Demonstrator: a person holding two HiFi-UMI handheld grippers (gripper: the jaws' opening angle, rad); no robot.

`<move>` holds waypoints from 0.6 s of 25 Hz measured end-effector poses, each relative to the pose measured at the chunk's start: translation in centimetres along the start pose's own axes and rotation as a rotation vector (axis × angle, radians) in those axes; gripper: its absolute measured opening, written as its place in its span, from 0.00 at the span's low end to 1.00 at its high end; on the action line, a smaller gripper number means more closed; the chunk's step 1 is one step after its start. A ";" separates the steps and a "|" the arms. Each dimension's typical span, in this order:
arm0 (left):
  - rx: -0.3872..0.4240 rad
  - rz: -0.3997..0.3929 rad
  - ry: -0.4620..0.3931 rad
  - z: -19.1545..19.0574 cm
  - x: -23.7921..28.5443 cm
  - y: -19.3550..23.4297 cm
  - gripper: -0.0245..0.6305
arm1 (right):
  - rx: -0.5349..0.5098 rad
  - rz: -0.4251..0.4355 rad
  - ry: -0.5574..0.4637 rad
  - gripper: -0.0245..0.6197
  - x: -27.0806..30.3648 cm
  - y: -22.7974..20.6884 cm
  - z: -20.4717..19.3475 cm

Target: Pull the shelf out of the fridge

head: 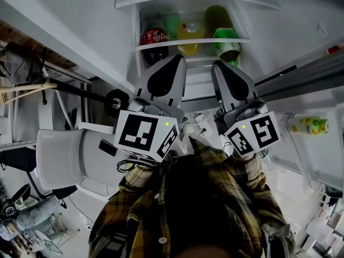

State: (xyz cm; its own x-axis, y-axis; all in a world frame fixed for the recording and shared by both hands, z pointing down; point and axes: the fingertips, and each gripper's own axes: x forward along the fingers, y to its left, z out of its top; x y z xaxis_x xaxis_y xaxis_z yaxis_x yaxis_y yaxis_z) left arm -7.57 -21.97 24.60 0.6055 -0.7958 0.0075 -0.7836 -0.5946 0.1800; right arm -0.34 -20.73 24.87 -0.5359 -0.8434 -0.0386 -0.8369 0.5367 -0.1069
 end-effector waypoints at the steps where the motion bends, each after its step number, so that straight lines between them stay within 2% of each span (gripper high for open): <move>1: -0.001 0.003 0.001 0.0 0.4 -0.1 0.04 | 0.005 0.001 0.002 0.06 0.1 -0.4 0.0; 7: 0.001 0.024 0.003 -0.1 2.2 -0.2 0.04 | 0.047 0.009 -0.004 0.06 0.9 -2.7 0.2; 15: -0.014 0.042 0.014 -1.0 3.7 0.2 0.04 | 0.154 0.045 0.029 0.07 1.8 -4.2 -2.0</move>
State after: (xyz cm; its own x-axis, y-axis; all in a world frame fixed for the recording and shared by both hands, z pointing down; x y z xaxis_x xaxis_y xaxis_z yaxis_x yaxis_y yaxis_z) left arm -5.34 -24.90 25.61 0.5744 -0.8181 0.0286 -0.8062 -0.5593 0.1927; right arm 2.02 -24.49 27.25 -0.5777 -0.8160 -0.0186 -0.7859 0.5623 -0.2573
